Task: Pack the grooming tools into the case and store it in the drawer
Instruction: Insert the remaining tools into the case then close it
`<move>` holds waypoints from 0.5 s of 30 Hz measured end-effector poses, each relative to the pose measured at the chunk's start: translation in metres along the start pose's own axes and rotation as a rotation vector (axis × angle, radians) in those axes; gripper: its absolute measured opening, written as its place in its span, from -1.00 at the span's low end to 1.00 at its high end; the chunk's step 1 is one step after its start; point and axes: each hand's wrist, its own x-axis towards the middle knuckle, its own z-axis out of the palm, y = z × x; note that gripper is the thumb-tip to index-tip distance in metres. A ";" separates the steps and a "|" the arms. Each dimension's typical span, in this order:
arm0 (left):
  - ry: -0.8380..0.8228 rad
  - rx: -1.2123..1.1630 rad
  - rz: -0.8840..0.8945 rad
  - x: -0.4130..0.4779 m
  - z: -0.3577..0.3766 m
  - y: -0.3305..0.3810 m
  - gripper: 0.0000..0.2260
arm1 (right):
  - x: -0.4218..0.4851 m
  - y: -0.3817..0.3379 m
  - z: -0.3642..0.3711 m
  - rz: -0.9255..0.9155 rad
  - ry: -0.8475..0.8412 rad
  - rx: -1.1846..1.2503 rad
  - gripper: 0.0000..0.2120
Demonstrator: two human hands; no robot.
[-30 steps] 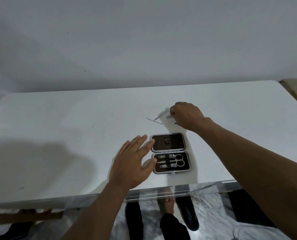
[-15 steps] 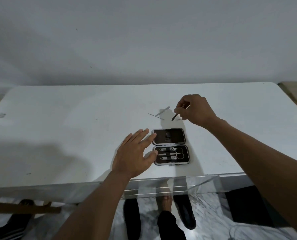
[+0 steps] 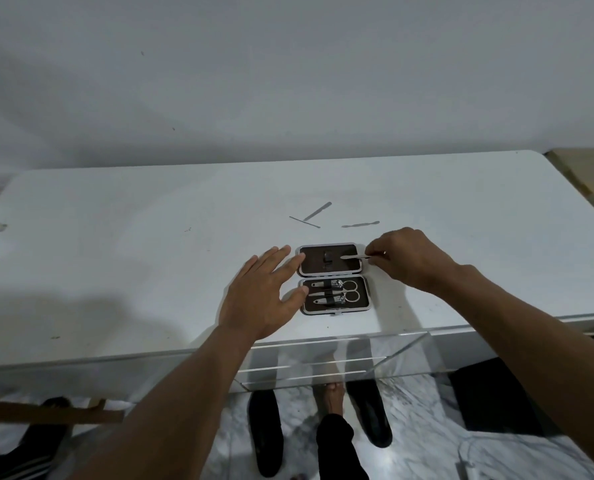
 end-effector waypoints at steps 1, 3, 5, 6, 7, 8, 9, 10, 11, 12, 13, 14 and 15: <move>0.003 -0.001 0.000 0.000 0.000 0.000 -0.48 | 0.000 0.000 0.000 0.000 0.008 -0.015 -0.82; 0.006 -0.003 -0.001 0.000 0.000 0.000 -0.48 | -0.001 -0.003 -0.001 0.003 0.027 -0.020 -0.80; 0.005 0.006 0.000 0.000 0.000 0.000 -0.48 | 0.000 -0.006 -0.003 -0.014 0.033 -0.032 -0.81; 0.006 0.007 0.003 0.000 0.000 0.000 -0.48 | 0.001 -0.007 -0.004 -0.025 0.033 -0.037 -0.83; 0.008 0.005 0.004 0.000 0.000 0.000 -0.48 | 0.002 -0.009 -0.004 -0.031 0.032 -0.041 -0.85; 0.011 0.001 0.003 0.000 0.000 0.000 -0.48 | 0.003 -0.011 -0.005 -0.033 0.032 -0.046 -0.86; 0.013 -0.003 0.002 0.000 0.000 0.000 -0.49 | 0.004 -0.012 -0.006 -0.035 0.031 -0.047 -0.86; 0.015 -0.005 0.001 0.000 0.000 0.000 -0.49 | 0.006 -0.014 -0.007 -0.040 0.029 -0.045 -0.86; 0.015 -0.006 0.002 0.000 0.000 0.000 -0.49 | 0.008 -0.015 -0.007 -0.048 0.025 -0.037 -0.85; 0.015 -0.005 0.002 0.000 -0.001 0.000 -0.49 | 0.010 -0.018 -0.006 -0.057 0.018 -0.027 -0.85; 0.014 -0.005 0.000 0.000 -0.001 0.000 -0.49 | 0.012 -0.020 -0.005 -0.063 0.005 -0.018 -0.84; 0.015 -0.006 -0.002 0.000 -0.001 0.000 -0.49 | 0.015 -0.023 -0.003 -0.070 -0.011 -0.013 -0.84; 0.016 -0.008 -0.003 0.000 -0.001 0.000 -0.49 | 0.017 -0.026 -0.001 -0.074 -0.028 -0.012 -0.83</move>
